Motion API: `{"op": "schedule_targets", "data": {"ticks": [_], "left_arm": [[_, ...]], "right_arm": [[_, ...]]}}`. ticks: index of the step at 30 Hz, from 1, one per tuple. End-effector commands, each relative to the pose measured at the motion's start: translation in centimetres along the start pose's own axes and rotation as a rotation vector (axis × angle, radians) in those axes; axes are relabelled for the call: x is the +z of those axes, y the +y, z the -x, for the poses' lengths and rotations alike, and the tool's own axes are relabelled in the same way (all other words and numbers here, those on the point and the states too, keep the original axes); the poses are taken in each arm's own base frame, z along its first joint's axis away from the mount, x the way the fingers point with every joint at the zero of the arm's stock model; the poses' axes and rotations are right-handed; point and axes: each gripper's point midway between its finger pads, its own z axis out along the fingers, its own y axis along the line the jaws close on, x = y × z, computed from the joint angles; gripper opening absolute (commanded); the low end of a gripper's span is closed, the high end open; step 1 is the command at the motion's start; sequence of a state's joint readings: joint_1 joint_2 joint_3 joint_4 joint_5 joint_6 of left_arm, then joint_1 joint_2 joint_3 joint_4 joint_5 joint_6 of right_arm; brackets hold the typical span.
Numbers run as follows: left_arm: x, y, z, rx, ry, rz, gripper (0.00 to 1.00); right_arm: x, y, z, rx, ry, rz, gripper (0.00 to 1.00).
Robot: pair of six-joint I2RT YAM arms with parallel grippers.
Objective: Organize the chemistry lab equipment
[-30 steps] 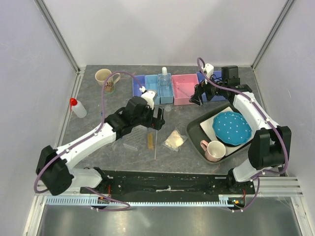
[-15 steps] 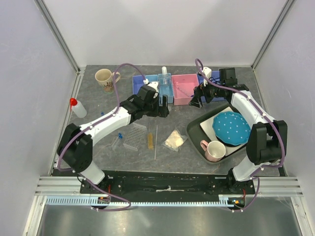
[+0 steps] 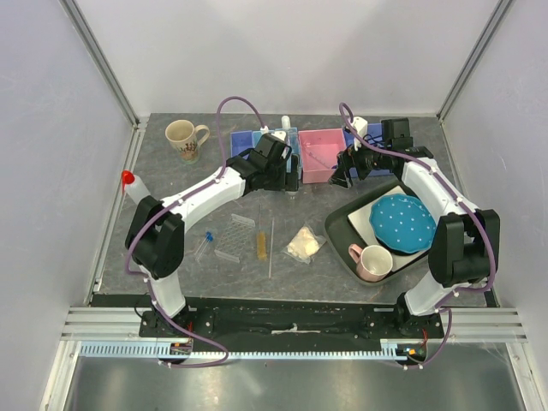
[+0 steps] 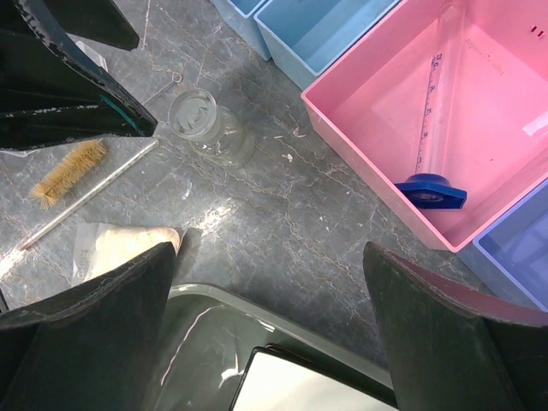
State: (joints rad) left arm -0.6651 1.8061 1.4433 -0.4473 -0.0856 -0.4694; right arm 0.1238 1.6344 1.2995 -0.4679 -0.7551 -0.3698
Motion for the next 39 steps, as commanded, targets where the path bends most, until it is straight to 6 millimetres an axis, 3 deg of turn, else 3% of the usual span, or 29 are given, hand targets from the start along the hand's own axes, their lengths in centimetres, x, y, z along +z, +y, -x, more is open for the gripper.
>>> {"op": "schedule_targets", "data": {"ticks": [1, 8, 16, 29, 35, 36, 38, 39], "left_arm": [[-1.2, 0.1, 2.0, 0.051, -0.046, 0.022, 0.9], [-1.9, -2.3, 2.6, 0.105, -0.078, -0.123, 0.88], [-0.1, -2.0, 1.7, 0.097, 0.01, -0.076, 0.86], [0.2, -2.4, 0.9, 0.12, 0.046, -0.11, 0.86], [-4.5, -1.3, 3.4, 0.135, -0.128, -0.091, 0.88], [-4.9, -0.5, 2.9, 0.135, -0.13, -0.078, 0.88], [-7.2, 0.5, 3.7, 0.12, -0.185, -0.069, 0.88], [-7.3, 1.5, 2.7, 0.115, -0.17, -0.053, 0.88]], "right_arm": [[0.1, 0.2, 0.3, -0.02, -0.021, 0.025, 0.98], [0.1, 0.3, 0.5, -0.017, -0.027, 0.023, 0.98], [0.1, 0.2, 0.3, -0.016, -0.026, 0.022, 0.98], [0.5, 0.4, -0.4, -0.011, -0.019, 0.045, 0.98], [2.6, 2.2, -1.7, -0.155, 0.083, 0.092, 0.98], [3.2, 2.9, -1.9, -0.176, 0.101, 0.107, 0.98], [3.7, 3.1, -1.2, -0.236, 0.103, 0.119, 0.98], [4.4, 3.6, -1.6, -0.292, 0.119, 0.146, 0.98]]}}
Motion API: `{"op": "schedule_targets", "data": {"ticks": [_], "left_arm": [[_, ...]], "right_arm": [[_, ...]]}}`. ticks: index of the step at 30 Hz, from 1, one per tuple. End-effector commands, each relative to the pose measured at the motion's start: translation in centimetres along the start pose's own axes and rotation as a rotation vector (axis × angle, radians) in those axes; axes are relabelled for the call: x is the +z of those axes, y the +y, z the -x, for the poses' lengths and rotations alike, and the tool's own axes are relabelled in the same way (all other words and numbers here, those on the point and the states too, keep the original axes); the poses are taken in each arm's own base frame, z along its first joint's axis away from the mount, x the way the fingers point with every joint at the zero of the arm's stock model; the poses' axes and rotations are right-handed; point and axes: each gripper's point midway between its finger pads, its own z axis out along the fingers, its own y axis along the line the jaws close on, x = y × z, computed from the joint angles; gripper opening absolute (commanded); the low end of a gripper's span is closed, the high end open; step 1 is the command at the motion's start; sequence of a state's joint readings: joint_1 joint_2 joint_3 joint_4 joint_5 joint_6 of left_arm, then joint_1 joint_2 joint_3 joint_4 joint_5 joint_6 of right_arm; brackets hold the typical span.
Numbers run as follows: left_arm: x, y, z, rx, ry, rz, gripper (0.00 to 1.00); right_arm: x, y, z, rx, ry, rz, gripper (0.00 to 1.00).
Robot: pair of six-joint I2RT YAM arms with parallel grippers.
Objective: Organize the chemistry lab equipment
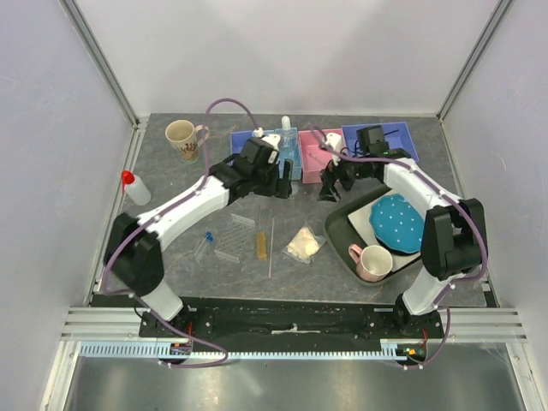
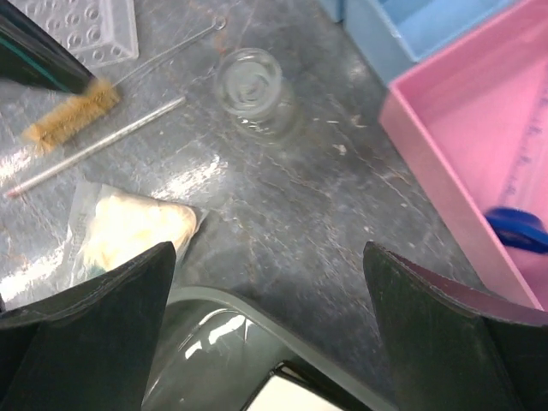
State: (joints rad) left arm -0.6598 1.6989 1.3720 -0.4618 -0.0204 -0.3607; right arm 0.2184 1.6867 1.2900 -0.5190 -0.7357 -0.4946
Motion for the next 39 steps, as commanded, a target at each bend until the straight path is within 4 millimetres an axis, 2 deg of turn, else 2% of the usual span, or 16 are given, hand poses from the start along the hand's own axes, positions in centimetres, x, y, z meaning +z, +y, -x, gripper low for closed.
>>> {"op": "schedule_targets", "data": {"ticks": [1, 2, 3, 4, 5, 6, 7, 8, 10, 11, 15, 18, 25, 28, 32, 39], "left_arm": [[-6.1, 1.8, 3.5, 0.01, -0.205, 0.017, 0.88], [-6.6, 2.8, 3.4, -0.002, -0.215, 0.035, 0.88], [-6.7, 3.8, 2.0, -0.006, -0.197, 0.053, 0.88], [-8.5, 4.1, 2.4, -0.011, -0.239, 0.052, 0.89], [-9.1, 5.4, 2.2, -0.022, -0.251, 0.081, 0.89], [-9.4, 6.4, 1.1, -0.027, -0.242, 0.101, 0.89], [-10.1, 6.9, 0.8, -0.032, -0.251, 0.111, 0.9], [-11.8, 7.8, 1.1, -0.038, -0.296, 0.129, 0.9], [-12.5, 9.0, -0.3, -0.041, -0.289, 0.159, 0.91], [-13.7, 9.5, -0.5, -0.039, -0.32, 0.168, 0.91], [-15.9, 9.9, -1.4, -0.027, -0.378, 0.167, 0.91], [-16.9, 10.1, -2.3, -0.022, -0.402, 0.168, 0.92], [-17.6, 10.6, -3.5, -0.016, -0.416, 0.182, 0.92], [-17.9, 10.7, -3.8, -0.015, -0.423, 0.182, 0.92], [-18.6, 10.8, -4.1, -0.028, -0.454, 0.183, 0.92], [-18.4, 11.0, -4.7, -0.033, -0.449, 0.187, 0.92]], "right_arm": [[1.7, 0.8, 1.8, -0.241, 0.027, 0.052, 0.98], [2.2, 1.4, 1.8, -0.279, 0.046, 0.069, 0.98], [3.0, 1.1, 1.5, -0.315, 0.066, 0.073, 0.98], [3.2, 0.4, 2.1, -0.345, 0.08, 0.043, 0.98], [4.0, 1.0, 2.3, -0.37, 0.094, 0.058, 0.98], [4.8, 0.9, 2.1, -0.382, 0.11, 0.064, 0.98], [5.2, 0.7, 2.8, -0.4, 0.112, 0.05, 0.98], [5.8, 1.1, 3.3, -0.412, 0.11, 0.057, 0.98], [7.0, 0.8, 3.7, -0.402, 0.121, 0.039, 0.98], [7.7, 1.1, 4.1, -0.411, 0.122, 0.036, 0.98], [10.0, 1.0, 3.7, -0.404, 0.17, 0.017, 0.98], [11.0, 0.6, 3.2, -0.4, 0.206, -0.015, 0.98], [12.6, 0.8, 1.9, -0.386, 0.257, -0.027, 0.97], [13.5, 1.0, 1.6, -0.362, 0.265, -0.026, 0.93], [14.2, 0.8, 1.2, -0.334, 0.278, -0.038, 0.79], [14.4, 0.6, 0.0, -0.311, 0.319, -0.045, 0.55]]}}
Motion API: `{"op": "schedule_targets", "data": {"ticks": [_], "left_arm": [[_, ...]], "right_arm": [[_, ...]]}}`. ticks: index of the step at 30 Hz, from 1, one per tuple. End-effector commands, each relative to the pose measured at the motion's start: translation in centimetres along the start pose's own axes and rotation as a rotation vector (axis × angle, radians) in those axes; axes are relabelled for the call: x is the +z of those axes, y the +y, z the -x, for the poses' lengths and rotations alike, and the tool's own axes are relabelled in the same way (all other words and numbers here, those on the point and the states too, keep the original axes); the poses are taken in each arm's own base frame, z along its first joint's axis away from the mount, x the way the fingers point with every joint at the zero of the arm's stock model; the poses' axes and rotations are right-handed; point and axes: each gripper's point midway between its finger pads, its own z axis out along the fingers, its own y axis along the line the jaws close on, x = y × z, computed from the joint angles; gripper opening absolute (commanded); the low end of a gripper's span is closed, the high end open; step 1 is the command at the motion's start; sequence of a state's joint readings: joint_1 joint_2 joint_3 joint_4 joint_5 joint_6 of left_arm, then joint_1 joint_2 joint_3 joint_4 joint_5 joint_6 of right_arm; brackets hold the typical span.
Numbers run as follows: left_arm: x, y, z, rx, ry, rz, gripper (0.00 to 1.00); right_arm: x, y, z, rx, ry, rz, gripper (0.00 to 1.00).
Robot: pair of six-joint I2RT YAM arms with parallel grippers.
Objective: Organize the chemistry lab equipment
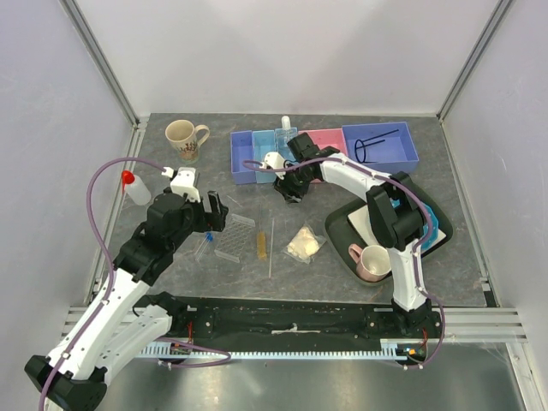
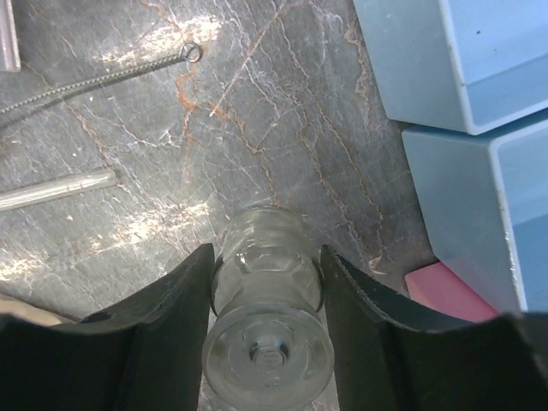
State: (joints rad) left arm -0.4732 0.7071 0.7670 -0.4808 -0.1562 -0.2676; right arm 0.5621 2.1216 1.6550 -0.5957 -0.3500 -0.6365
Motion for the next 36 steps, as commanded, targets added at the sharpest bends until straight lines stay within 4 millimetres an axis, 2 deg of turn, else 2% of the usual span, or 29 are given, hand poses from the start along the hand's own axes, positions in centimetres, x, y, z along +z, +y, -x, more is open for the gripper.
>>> {"op": "schedule_targets", "data": {"ticks": [1, 4, 7, 10, 13, 14, 15, 16, 17, 18, 19, 20, 21, 22, 23, 25, 26, 28, 29, 31, 36], "left_arm": [[0.2, 0.5, 0.3, 0.017, -0.022, 0.021, 0.92], [0.0, 0.5, 0.4, 0.018, -0.028, 0.021, 0.92], [0.0, 0.6, 0.5, 0.022, -0.031, 0.023, 0.92], [0.0, 0.6, 0.4, 0.025, -0.032, 0.024, 0.92], [0.0, 0.6, 0.4, 0.024, -0.034, 0.025, 0.92], [0.0, 0.7, 0.4, 0.025, -0.031, 0.026, 0.92], [0.0, 0.7, 0.2, 0.026, -0.025, 0.028, 0.92], [0.0, 0.7, 0.3, 0.026, -0.031, 0.026, 0.92], [0.0, 0.7, 0.1, 0.027, -0.025, 0.028, 0.92], [0.0, 0.7, 0.2, 0.028, -0.028, 0.027, 0.92], [0.0, 0.7, 0.2, 0.026, -0.03, 0.025, 0.92], [0.1, 0.7, 0.1, 0.027, -0.026, 0.027, 0.92], [0.1, 0.7, 0.0, 0.027, -0.025, 0.028, 0.92], [0.1, 0.7, 0.1, 0.026, -0.026, 0.026, 0.92], [0.2, 0.6, 0.0, 0.027, -0.022, 0.024, 0.92], [0.3, 0.6, -0.1, 0.024, -0.017, 0.023, 0.92], [0.4, 0.6, -0.2, 0.023, -0.016, 0.025, 0.92], [0.4, 0.7, -0.3, 0.021, -0.011, 0.027, 0.92], [0.5, 0.6, -0.3, 0.019, -0.011, 0.027, 0.92], [0.7, 0.6, -0.5, 0.017, -0.006, 0.028, 0.92], [1.3, 0.5, -0.6, 0.019, 0.01, 0.026, 0.92]], "right_arm": [[-0.3, -0.8, 1.1, 0.006, -0.01, -0.027, 0.47], [-0.8, -0.6, 1.5, 0.011, -0.02, -0.026, 0.32], [-2.5, -0.8, 3.1, 0.004, -0.056, -0.036, 0.25], [-5.1, -1.2, 5.2, 0.0, -0.101, -0.061, 0.23], [-8.2, -2.5, 7.4, 0.012, -0.161, -0.095, 0.22], [-9.0, -3.0, 7.4, 0.031, -0.163, -0.1, 0.22], [-10.2, -3.8, 8.5, 0.033, -0.193, -0.122, 0.22], [-10.9, -4.3, 8.7, 0.045, -0.199, -0.133, 0.22], [-11.5, -5.5, 8.5, 0.061, -0.204, -0.157, 0.22], [-12.7, -6.6, 9.4, 0.061, -0.23, -0.19, 0.22], [-13.1, -7.6, 9.4, 0.078, -0.235, -0.215, 0.22], [-12.9, -9.5, 8.2, 0.112, -0.212, -0.253, 0.22], [-14.0, -11.0, 8.8, 0.115, -0.232, -0.298, 0.22], [-14.2, -12.3, 8.7, 0.126, -0.234, -0.328, 0.22], [-13.5, -14.2, 7.1, 0.168, -0.198, -0.375, 0.22], [-14.2, -16.8, 7.2, 0.182, -0.218, -0.443, 0.23], [-13.5, -18.1, 6.0, 0.211, -0.198, -0.473, 0.23], [-13.5, -19.9, 5.5, 0.222, -0.202, -0.519, 0.24], [-12.7, -20.6, 4.5, 0.236, -0.184, -0.526, 0.24], [-12.6, -21.8, 3.7, 0.249, -0.179, -0.55, 0.25], [-10.3, -23.3, 1.0, 0.291, -0.146, -0.544, 0.26]]}}
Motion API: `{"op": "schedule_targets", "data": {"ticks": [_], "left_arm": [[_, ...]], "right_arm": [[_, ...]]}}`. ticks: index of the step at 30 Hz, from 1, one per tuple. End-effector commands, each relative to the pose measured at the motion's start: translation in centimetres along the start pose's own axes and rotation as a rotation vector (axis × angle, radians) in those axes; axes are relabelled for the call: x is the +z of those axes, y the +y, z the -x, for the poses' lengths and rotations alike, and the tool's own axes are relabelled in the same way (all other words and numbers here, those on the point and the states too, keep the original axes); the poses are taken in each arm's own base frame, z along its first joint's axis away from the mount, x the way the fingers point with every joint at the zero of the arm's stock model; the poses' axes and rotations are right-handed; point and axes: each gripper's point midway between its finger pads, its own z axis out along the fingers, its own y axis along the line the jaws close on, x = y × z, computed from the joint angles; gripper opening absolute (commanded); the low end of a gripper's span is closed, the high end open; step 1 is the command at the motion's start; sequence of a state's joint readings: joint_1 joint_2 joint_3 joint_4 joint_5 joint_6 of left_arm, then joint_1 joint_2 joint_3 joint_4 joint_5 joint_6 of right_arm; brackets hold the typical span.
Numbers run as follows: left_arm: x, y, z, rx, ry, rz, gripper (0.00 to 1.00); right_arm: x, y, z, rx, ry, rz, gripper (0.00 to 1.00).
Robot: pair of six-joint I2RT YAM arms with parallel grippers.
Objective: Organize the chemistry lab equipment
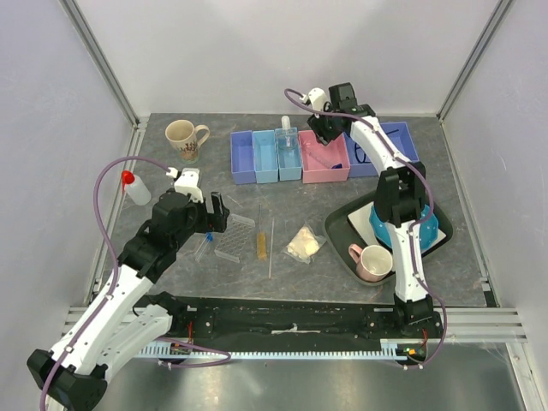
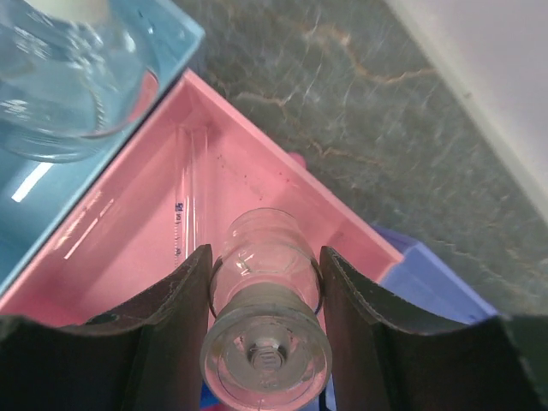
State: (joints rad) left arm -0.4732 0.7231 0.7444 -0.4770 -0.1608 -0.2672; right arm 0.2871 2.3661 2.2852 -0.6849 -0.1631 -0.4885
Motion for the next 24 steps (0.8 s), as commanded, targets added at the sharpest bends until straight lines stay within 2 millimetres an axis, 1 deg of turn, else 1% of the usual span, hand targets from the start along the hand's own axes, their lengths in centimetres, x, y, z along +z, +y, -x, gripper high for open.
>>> {"op": "schedule_targets", "data": {"ticks": [1, 2, 5, 7, 8, 10, 12, 15, 18, 24], "left_arm": [[0.7, 0.1, 0.7, 0.013, -0.022, 0.011, 0.92], [0.9, 0.0, 0.6, 0.013, -0.015, 0.01, 0.92], [1.2, -0.1, 0.6, 0.012, -0.011, 0.007, 0.92], [1.3, -0.2, 0.6, 0.01, -0.01, 0.004, 0.92], [1.3, -0.1, 0.4, 0.009, -0.006, 0.006, 0.92], [1.3, -0.2, 0.5, 0.009, -0.009, 0.005, 0.92], [1.3, -0.1, 0.4, 0.009, -0.006, 0.006, 0.92], [1.2, -0.1, 0.3, 0.01, -0.005, 0.006, 0.92], [1.2, -0.1, 0.4, 0.009, -0.007, 0.004, 0.92], [0.9, -0.1, 0.4, 0.002, -0.01, 0.001, 0.92]], "right_arm": [[0.5, -1.7, 1.2, 0.024, -0.048, -0.05, 0.26], [1.0, -1.8, 0.6, 0.031, -0.038, -0.044, 0.26], [1.9, -1.4, -0.5, 0.04, -0.02, -0.027, 0.27], [2.6, -1.2, -1.3, 0.046, -0.003, -0.02, 0.3], [2.8, -1.2, -1.4, 0.046, -0.002, -0.019, 0.31], [3.3, -1.0, -1.9, 0.051, 0.009, -0.014, 0.38], [3.5, -1.0, -2.2, 0.052, 0.013, -0.013, 0.44], [3.7, -0.9, -2.5, 0.049, 0.021, -0.014, 0.49], [4.0, -1.0, -2.9, 0.046, 0.032, -0.018, 0.52], [4.1, -1.2, -3.1, 0.042, 0.037, -0.028, 0.59]]}}
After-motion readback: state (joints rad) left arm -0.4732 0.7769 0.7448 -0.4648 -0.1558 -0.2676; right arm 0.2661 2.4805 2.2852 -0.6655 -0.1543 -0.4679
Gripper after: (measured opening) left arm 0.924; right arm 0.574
